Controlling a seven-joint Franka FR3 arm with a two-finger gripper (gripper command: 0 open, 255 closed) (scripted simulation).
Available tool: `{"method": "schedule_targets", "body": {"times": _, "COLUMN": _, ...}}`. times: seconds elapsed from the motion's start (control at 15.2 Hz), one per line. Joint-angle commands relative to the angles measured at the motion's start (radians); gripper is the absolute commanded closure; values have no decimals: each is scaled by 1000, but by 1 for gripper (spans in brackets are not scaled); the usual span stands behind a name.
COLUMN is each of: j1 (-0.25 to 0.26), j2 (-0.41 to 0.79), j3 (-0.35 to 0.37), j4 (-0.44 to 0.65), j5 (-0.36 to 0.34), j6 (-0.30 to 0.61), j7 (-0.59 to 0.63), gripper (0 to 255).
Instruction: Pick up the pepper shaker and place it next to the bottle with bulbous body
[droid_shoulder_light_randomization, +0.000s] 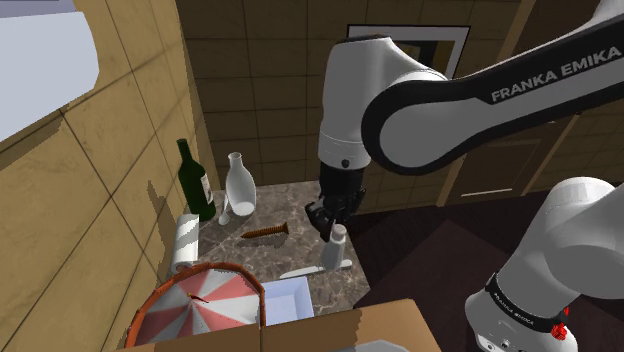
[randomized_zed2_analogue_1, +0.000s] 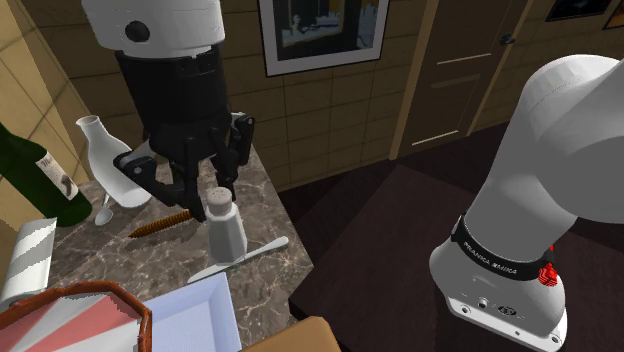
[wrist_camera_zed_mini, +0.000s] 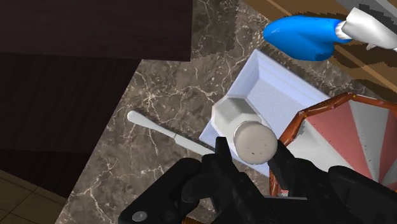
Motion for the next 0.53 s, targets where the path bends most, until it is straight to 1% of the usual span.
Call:
{"method": "schedule_targets", "body": {"times": 0.0, "j1": 1, "j2": -14, "j3": -5, "j4": 17, "j5": -1, "j6": -32, "j7": 3, "gripper": 255}}
{"method": "schedule_targets", "body": {"times": 0.46, "j1": 0, "j2": -49, "j3": -27, "j4": 86, "j5": -10, "j6": -134, "j7": 7, "gripper": 255}}
